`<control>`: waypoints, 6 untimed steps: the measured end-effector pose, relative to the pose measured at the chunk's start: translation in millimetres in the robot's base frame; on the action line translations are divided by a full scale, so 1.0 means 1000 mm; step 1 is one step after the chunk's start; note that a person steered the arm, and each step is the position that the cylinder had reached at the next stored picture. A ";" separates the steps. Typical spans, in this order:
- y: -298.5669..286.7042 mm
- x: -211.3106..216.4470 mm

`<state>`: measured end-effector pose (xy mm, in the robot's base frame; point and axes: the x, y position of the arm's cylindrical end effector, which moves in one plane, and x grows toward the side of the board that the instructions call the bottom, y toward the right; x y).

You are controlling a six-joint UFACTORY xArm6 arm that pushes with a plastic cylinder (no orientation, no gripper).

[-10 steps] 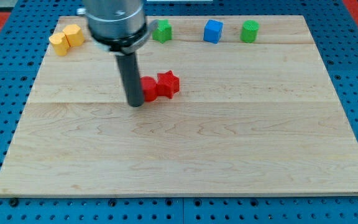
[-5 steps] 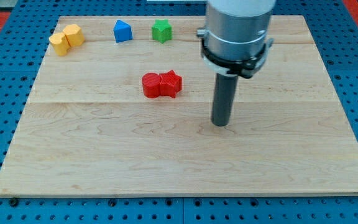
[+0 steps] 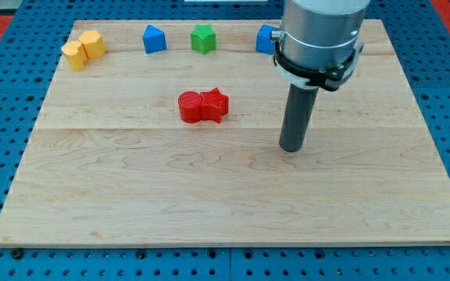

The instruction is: Move the blue cube down a bit

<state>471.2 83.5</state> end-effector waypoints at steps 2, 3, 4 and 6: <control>-0.004 -0.122; 0.013 -0.153; 0.040 -0.189; 0.022 -0.254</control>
<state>217.3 105.8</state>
